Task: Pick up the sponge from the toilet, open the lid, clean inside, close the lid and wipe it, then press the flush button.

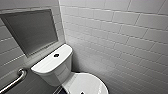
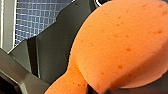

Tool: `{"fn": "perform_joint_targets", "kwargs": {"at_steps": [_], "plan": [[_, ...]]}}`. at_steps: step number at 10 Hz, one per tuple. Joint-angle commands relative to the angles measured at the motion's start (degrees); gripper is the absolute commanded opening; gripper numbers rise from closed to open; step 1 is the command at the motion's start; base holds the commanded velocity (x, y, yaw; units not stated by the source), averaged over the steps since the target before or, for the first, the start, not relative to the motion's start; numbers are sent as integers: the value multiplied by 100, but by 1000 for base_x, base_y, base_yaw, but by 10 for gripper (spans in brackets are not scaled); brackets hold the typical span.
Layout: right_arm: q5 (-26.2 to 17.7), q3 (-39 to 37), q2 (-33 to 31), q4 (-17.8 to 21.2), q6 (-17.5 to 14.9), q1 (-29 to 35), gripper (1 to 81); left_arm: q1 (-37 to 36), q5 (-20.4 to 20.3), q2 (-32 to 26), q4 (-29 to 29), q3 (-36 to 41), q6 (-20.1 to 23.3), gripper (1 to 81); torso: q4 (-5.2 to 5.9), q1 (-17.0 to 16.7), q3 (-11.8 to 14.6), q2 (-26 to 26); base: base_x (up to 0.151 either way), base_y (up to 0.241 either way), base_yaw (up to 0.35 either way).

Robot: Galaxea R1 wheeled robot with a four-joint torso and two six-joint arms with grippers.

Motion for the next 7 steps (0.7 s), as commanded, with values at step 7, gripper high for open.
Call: {"fn": "perform_joint_targets", "kwargs": {"at_steps": [7], "plan": [[-222,117,-98,-114,-26,32,10,-1100,-1107,-1123,180,2471,190,811,0,0,0,0,0,0,0]]}}
